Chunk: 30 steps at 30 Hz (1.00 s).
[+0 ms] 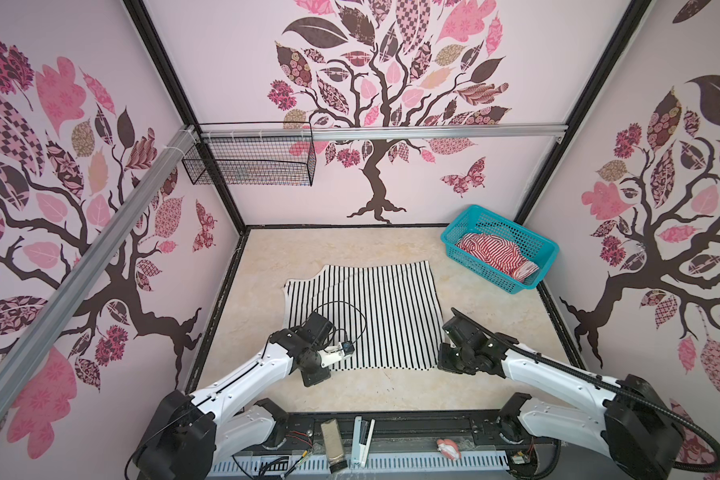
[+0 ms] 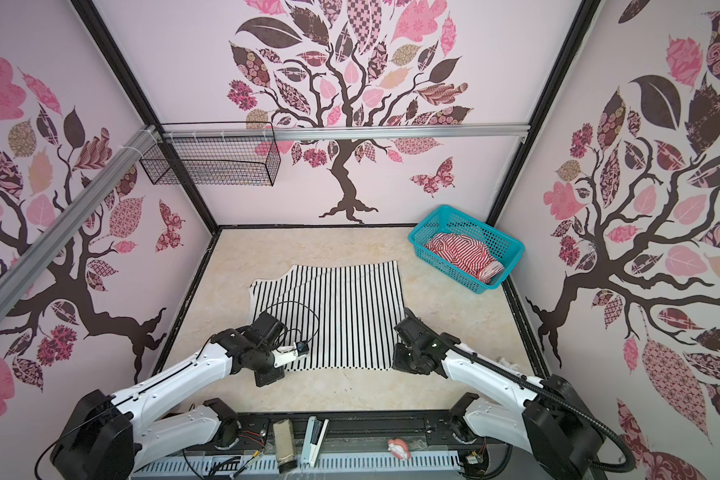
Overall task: Fold and stack the tank tops
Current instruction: 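Lift the near hem with both grippers and fold it toward the far straps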
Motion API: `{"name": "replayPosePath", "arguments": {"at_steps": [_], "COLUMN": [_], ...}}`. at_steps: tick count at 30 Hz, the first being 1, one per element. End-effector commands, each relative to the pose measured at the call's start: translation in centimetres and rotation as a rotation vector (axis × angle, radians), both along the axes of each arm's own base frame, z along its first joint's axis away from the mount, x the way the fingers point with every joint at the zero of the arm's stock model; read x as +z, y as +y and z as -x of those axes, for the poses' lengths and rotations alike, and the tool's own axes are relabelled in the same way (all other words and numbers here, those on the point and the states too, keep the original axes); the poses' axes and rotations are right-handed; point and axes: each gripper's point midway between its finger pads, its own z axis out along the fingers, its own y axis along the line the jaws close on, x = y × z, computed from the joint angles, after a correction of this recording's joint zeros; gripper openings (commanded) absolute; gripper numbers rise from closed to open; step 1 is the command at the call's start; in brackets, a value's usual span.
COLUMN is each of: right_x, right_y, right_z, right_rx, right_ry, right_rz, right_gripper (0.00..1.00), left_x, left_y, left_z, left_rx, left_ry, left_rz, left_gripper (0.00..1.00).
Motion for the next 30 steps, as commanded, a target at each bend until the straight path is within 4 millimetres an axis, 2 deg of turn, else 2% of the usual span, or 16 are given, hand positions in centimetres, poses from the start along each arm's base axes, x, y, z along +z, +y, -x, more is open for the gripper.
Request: {"name": "replayPosePath", "arguments": {"at_steps": [1,6,11,17,25,30], "right_x": [2.5,4.1,5.5,7.0,7.9,8.3], "right_y": [-0.4,-0.7,-1.1,-1.5,-0.9,-1.0], "right_z": [-0.1,0.2,-0.6,-2.8,-6.4,-8.8], "right_rx": [-0.011,-0.002,-0.018,-0.015,0.009,0.002], "right_ry": [-0.034,-0.049,-0.099,-0.166,-0.193,-0.206], "right_rz": [-0.007,-0.007,0.006,0.095,0.153,0.128], "right_gripper": [0.00,0.00,0.00,0.00,0.00,0.00], "left_x": [2.0,2.9,3.2,2.8,4.8,4.7], "left_y": [-1.0,-1.1,-1.3,-0.4,0.2,0.5], "left_z": [2.2,3.1,2.3,-1.9,-6.5,-8.6], "left_rx": [-0.049,-0.070,-0.064,0.023,0.138,0.158], "left_ry": [0.108,0.149,0.102,-0.083,-0.200,-0.254], "left_rz": [0.062,0.074,0.083,0.030,0.070,0.042], "left_gripper": [0.00,0.00,0.00,0.00,0.00,0.00]}}
